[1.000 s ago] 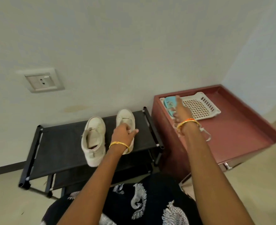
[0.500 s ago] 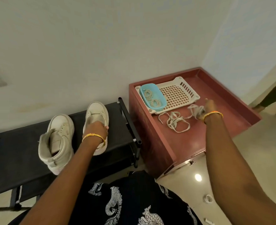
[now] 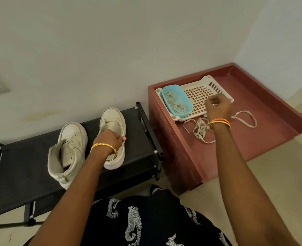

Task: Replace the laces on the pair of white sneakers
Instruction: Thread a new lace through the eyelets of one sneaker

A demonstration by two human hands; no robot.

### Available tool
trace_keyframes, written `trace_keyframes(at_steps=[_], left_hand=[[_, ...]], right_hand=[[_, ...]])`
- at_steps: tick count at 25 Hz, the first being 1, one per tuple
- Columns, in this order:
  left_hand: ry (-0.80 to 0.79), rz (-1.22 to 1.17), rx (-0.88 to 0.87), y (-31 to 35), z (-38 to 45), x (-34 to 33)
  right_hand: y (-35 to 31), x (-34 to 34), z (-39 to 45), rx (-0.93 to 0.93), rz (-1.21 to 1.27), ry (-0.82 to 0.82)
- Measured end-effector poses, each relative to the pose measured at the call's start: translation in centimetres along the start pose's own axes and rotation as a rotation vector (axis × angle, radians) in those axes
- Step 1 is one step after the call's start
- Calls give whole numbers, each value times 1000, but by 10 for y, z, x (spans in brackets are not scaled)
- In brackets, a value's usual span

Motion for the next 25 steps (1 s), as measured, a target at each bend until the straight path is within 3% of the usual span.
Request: trace_keyframes(at_steps=[4, 6, 11, 17, 21, 25], left_hand=[[13, -65, -35, -5, -9, 2], [43, -91, -46, -7, -13, 2], [90, -106, -54, -11, -16, 0], [118, -133, -50, -11, -16, -2], [125, -145, -52, -12, -18, 0], [135, -181, -52, -10, -21, 3]], right_hand=[[-43, -56, 11, 135, -277, -527], [-52, -72, 15, 170, -510, -605], [-46, -90, 8, 165, -781, -622], [-45, -94, 9, 138, -815, -643], [-55, -85, 10, 46, -661, -480], [-93, -50, 15, 26, -267, -349]])
Point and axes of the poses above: each hand's wrist, its own z-axis towards the middle knuckle, its own x-axis out of the back of the hand, y = z × x, the point moved 1 cm from there along z, towards the middle knuckle, and after that the axes turned 9 degrees about x, right-handed, at the moved point
